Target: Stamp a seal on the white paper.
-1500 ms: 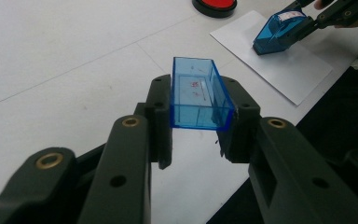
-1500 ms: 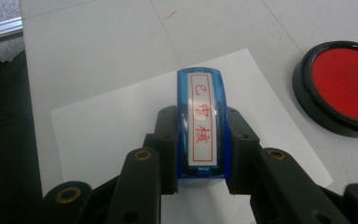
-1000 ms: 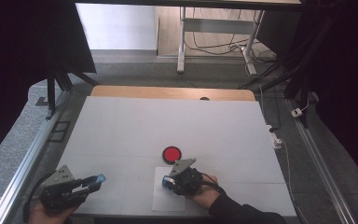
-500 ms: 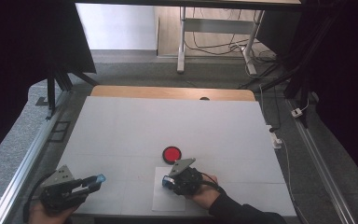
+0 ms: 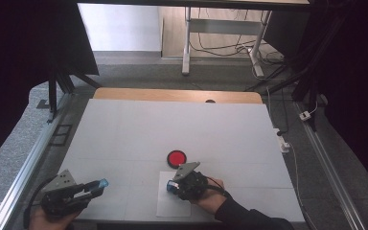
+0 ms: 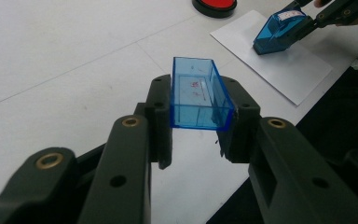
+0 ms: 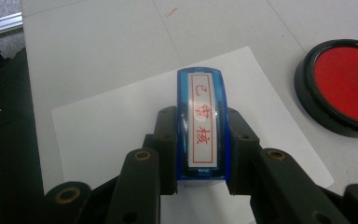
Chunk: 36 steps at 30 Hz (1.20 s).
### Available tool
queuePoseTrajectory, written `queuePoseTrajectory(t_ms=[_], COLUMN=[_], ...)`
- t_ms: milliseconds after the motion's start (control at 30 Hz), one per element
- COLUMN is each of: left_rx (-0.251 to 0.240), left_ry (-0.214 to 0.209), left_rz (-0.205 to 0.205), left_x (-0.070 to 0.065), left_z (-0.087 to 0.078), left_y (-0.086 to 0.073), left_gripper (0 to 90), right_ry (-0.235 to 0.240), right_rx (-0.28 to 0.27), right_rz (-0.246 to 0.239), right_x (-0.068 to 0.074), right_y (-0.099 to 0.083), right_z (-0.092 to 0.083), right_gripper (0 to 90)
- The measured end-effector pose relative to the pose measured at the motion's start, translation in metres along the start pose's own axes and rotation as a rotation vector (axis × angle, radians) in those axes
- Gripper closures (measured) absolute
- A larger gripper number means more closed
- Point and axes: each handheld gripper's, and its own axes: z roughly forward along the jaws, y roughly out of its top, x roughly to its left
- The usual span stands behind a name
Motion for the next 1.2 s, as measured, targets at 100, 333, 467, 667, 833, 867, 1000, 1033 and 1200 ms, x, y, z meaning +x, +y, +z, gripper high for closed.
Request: queuePoseTrajectory(t_ms=[100,333,467,667,833,867,1000,1033,1200], left_rx=[0.0,-0.001,-0.002,-0.003,-0.003,-0.003,-0.006,-0.006,-0.004], left_ry=[0.0,0.001,0.002,0.002,0.001,0.002,0.001,0.0,-0.002], left_rz=[0.0,0.0,0.0,0.0,0.001,0.001,0.002,0.001,0.002], left_x=[0.0,0.0,0.0,0.0,0.0,0.0,-0.001,-0.001,-0.001], left_z=[0.0,0.0,0.0,0.0,0.0,0.0,-0.001,-0.001,0.0], left_y=[0.0,0.0,0.0,0.0,0.0,0.0,0.0,0.0,0.0], left_gripper=[67.7,67.7,67.7,67.7,67.6,67.7,67.6,67.7,67.7], right_ry=[0.006,0.005,0.006,0.006,0.006,0.006,0.001,0.0,-0.004], right_rx=[0.0,-0.029,-0.044,-0.068,-0.093,-0.1,-0.12,-0.123,-0.151], right_rz=[0.003,0.008,0.01,0.018,0.025,0.028,0.045,0.046,0.068], right_x=[0.001,0.001,0.0,-0.002,-0.003,-0.004,-0.005,-0.006,-0.008], right_y=[0.001,0.003,0.003,0.004,0.005,0.005,0.005,0.005,0.005], right_z=[-0.001,-0.006,-0.01,-0.017,-0.024,-0.026,-0.031,-0.033,-0.039], right_gripper=[70.6,70.6,70.6,70.6,70.6,70.6,70.6,70.6,70.6])
